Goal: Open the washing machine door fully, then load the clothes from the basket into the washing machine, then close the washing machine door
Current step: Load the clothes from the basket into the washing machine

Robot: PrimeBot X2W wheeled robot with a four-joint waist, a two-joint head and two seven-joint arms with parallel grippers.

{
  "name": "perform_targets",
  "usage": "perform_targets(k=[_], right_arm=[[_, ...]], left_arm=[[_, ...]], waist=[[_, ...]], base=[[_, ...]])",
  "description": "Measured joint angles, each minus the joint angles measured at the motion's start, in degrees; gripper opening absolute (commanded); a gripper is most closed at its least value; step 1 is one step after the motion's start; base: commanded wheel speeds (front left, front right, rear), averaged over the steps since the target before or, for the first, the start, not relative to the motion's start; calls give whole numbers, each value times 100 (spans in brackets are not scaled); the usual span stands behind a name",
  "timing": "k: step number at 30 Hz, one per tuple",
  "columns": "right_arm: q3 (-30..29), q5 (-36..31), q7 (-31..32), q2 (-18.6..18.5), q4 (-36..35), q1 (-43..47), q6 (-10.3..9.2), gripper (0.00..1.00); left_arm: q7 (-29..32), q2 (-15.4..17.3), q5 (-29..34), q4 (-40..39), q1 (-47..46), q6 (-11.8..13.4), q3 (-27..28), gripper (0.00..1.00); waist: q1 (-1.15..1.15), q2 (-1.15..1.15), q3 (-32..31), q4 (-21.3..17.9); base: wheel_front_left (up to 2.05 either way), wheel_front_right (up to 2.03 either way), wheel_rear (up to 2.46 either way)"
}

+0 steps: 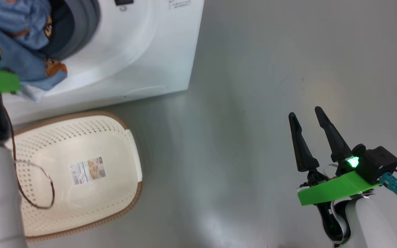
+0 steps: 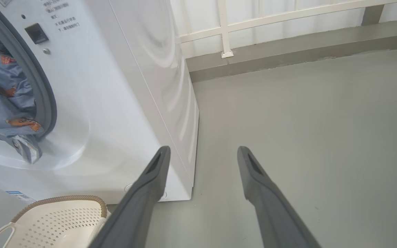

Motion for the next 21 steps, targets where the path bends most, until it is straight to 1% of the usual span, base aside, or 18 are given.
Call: perform_targets(k=[4,5,11,17,21], right_arm=[[10,0,0,5,-14,-92,0,100],[10,0,0,5,-14,-92,0,100],[49,-2,0,23,-25,-136,0,100],[76,-10,0,32,-56,-249,0,100],[91,-10,0,35,-63,-258,0,100]], left_arm=[[49,149,-49,828,-705,-1,-82,0],[49,149,-49,828,-705,-1,-82,0],[514,328,-240,1904,-1599,-42,-242,0],[632,465,-367,2548,-2204,-42,-498,0],[522,522,-493,2787,-2516,-42,-660,0]], waist=[[0,0,284,-6],[0,0,284,-6],[0,0,655,0],[0,0,940,7],[0,0,1106,16]], base=[[0,0,0],[0,0,0],[0,0,0],[0,0,0],[0,0,0]])
